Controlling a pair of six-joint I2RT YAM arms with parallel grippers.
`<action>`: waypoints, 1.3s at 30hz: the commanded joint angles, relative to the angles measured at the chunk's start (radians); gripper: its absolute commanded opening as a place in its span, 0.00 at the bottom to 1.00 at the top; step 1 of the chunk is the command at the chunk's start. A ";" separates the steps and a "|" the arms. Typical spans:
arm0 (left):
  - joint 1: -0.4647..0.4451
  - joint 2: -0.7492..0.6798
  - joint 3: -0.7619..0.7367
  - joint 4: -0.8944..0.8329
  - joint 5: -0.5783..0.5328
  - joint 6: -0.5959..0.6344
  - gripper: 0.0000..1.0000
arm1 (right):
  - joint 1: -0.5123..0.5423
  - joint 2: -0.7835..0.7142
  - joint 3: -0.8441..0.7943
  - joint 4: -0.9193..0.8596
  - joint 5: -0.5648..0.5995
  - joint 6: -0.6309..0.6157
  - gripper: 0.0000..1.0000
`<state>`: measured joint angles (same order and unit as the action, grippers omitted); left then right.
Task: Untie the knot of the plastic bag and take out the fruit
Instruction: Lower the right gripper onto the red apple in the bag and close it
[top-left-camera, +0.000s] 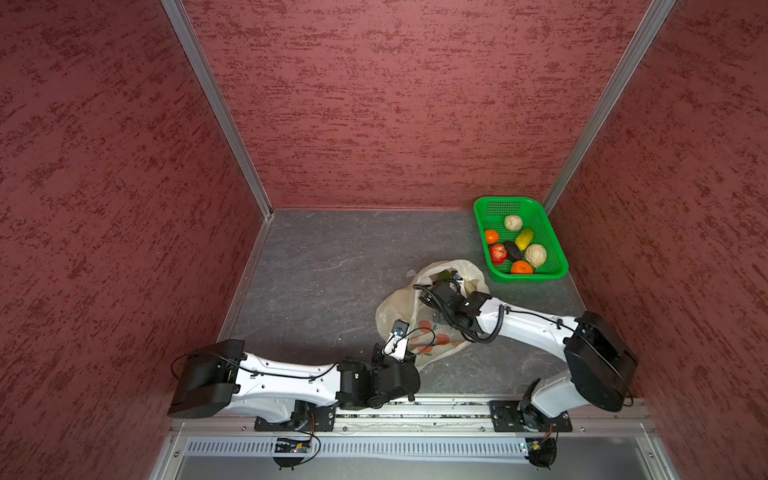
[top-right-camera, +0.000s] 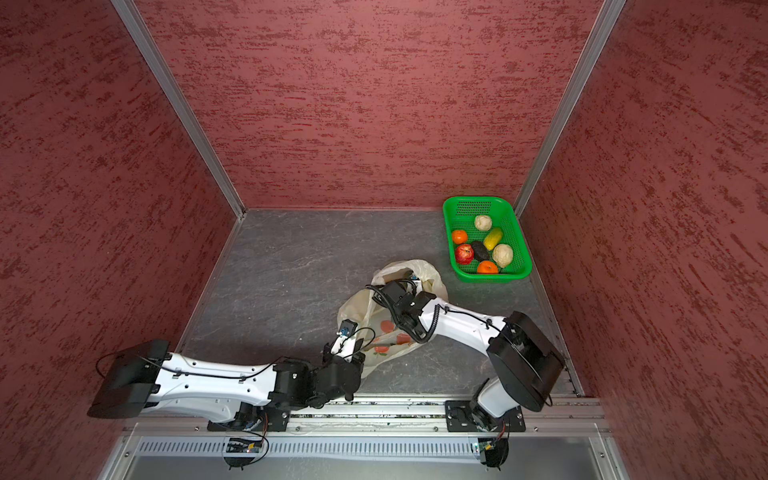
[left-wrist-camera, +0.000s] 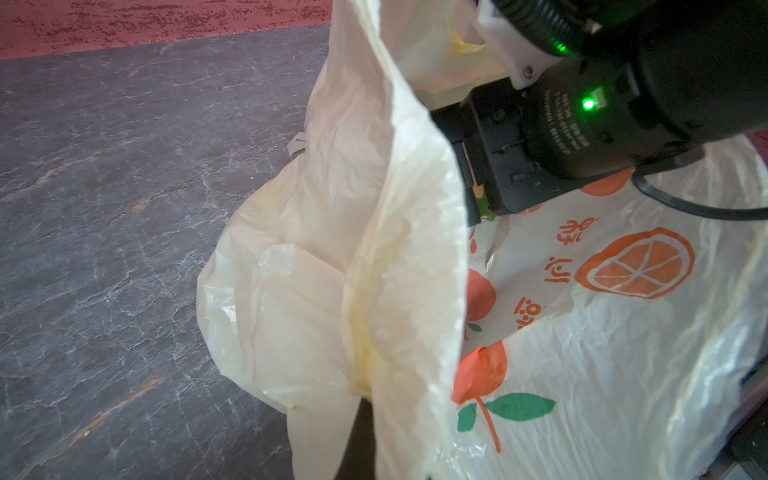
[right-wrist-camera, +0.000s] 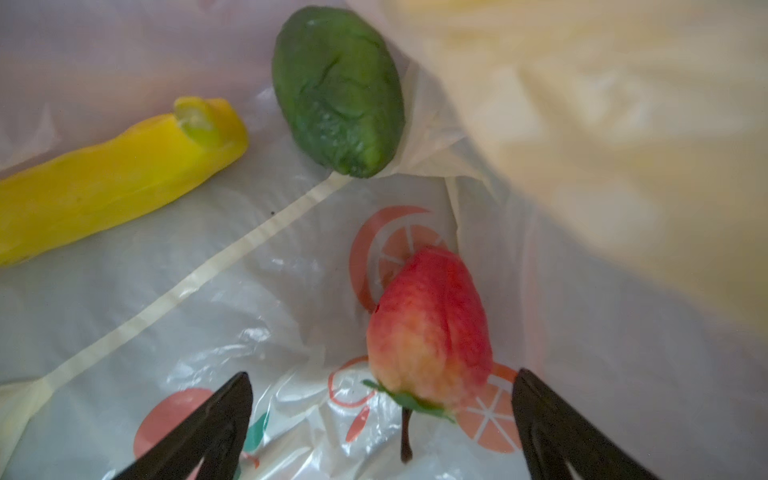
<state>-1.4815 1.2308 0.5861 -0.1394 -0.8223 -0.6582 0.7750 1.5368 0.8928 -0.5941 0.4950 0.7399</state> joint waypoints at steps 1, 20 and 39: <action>-0.005 -0.007 0.011 0.016 0.008 0.014 0.00 | -0.045 0.029 -0.034 0.100 -0.018 -0.026 0.98; -0.003 0.025 0.010 0.040 0.002 0.000 0.00 | -0.086 -0.017 -0.088 0.322 -0.284 -0.111 0.98; -0.006 0.015 0.018 0.007 -0.008 -0.006 0.00 | -0.154 0.165 0.059 0.198 -0.179 -0.006 0.91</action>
<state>-1.4815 1.2537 0.5861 -0.1127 -0.8150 -0.6575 0.6266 1.6978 0.9268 -0.3717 0.3004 0.6930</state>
